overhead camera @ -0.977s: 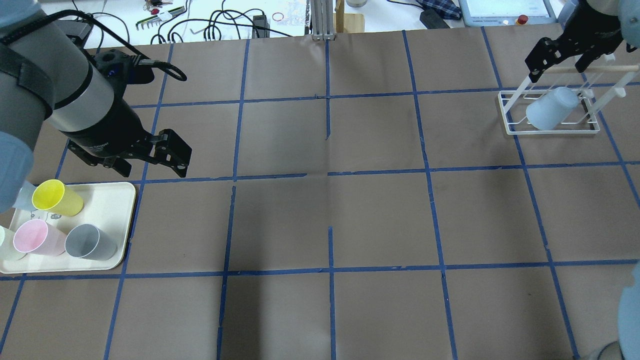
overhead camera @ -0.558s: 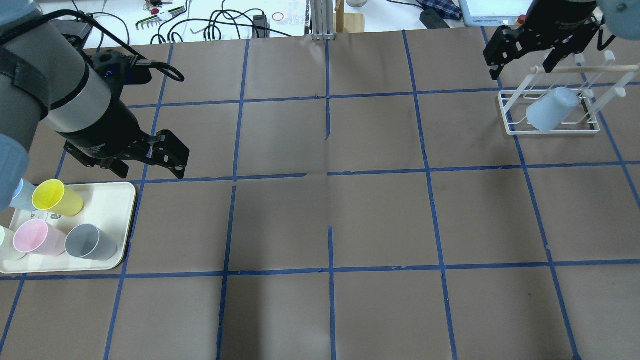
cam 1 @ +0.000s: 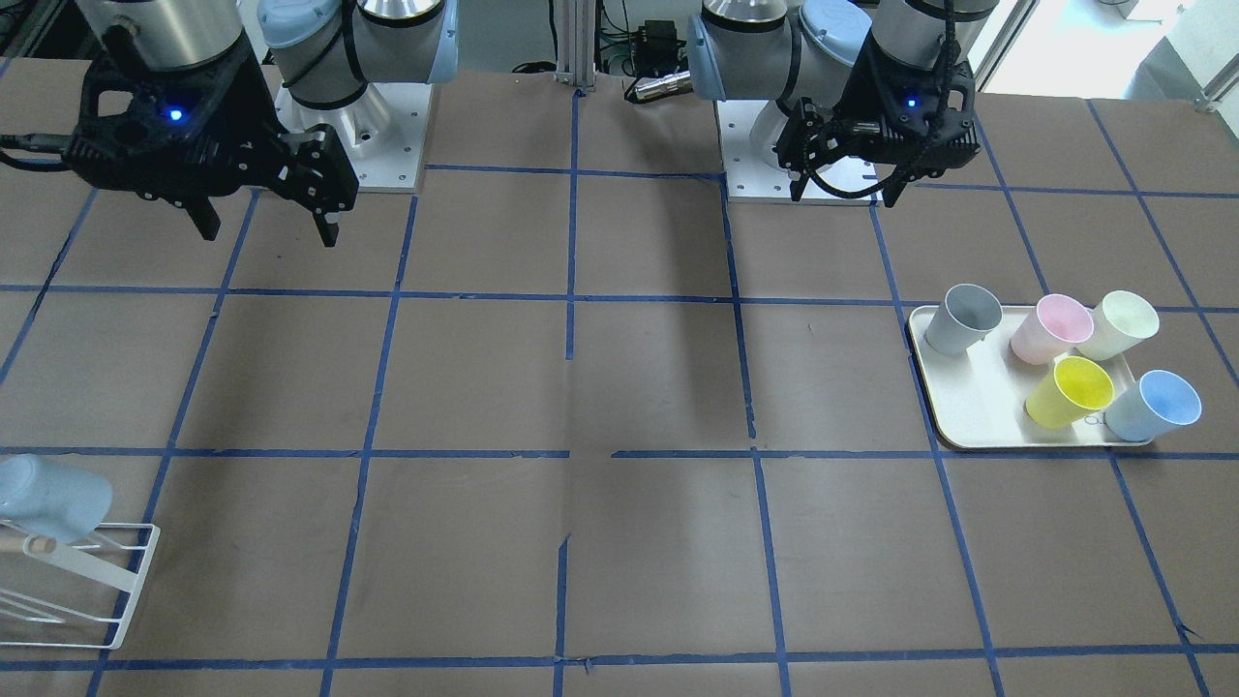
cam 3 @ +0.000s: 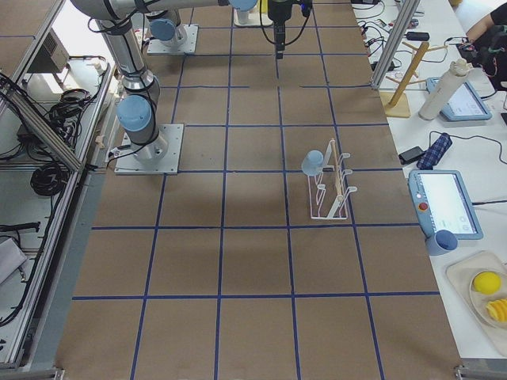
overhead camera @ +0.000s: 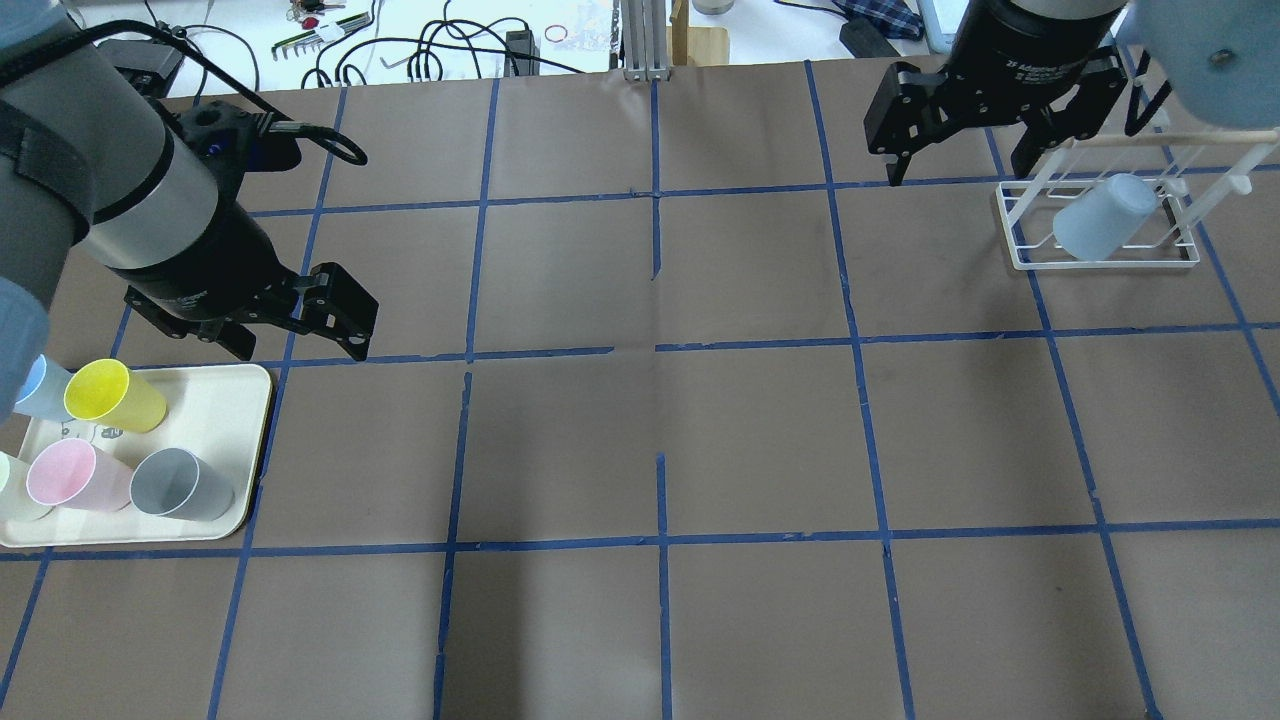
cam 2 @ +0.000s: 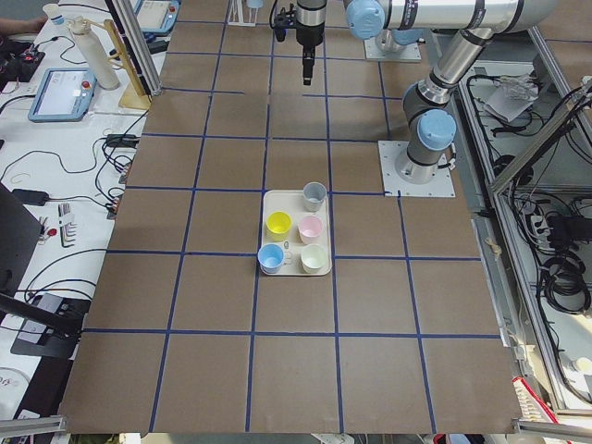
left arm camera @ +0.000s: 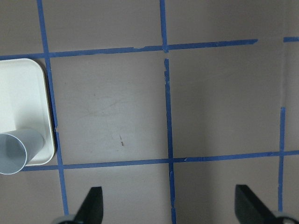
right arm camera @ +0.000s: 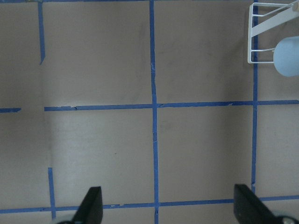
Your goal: Transfer IKEA cup to right arm and place on rack
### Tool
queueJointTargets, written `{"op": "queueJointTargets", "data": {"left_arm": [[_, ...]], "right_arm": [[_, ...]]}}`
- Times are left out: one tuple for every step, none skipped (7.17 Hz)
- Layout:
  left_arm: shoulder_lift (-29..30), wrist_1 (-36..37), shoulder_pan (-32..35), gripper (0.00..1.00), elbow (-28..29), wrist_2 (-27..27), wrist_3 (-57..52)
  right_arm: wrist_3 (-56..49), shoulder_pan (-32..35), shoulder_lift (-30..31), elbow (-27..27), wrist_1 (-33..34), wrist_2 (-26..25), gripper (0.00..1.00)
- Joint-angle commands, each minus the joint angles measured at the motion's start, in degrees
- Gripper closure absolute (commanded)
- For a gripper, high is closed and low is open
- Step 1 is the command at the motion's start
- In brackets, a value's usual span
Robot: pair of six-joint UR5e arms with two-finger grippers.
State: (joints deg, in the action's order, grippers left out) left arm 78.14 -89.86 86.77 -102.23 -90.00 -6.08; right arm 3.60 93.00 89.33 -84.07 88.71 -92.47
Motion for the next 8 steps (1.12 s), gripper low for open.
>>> {"op": "queueJointTargets", "data": {"left_arm": [[-0.36, -0.23, 0.07, 0.0, 0.01, 0.35, 0.01], [-0.36, -0.23, -0.02, 0.0, -0.16, 0.18, 0.01], [-0.44, -0.23, -0.11, 0.0, -0.08, -0.17, -0.08], [-0.62, -0.32, -0.11, 0.0, -0.16, -0.35, -0.08], [-0.62, -0.23, -0.02, 0.0, -0.17, 0.17, -0.08], [-0.71, -0.23, -0.02, 0.0, -0.51, 0.09, -0.08], [-0.71, 0.29, -0.02, 0.0, -0.78, 0.27, 0.01], [-0.71, 0.3, -0.02, 0.0, -0.87, 0.18, 0.01]], "right_arm": [[1.06, 1.57, 0.76, -0.31, -0.12, 1.84, 0.0], [1.23, 1.57, 0.67, -0.57, -0.47, 4.38, 0.0], [1.32, 1.57, 1.02, -1.27, -0.3, 3.88, 0.0], [1.84, 1.57, 1.81, -2.23, -0.12, 3.88, 0.0], [1.85, 1.57, 2.16, -2.5, -0.21, 3.62, 0.0], [1.85, 1.48, 2.17, -2.59, -0.3, 3.18, 0.0], [1.68, 1.48, 2.17, -2.51, -0.21, 1.87, 0.0], [1.59, 1.13, 2.17, -2.51, -0.12, 1.25, 0.0]]}}
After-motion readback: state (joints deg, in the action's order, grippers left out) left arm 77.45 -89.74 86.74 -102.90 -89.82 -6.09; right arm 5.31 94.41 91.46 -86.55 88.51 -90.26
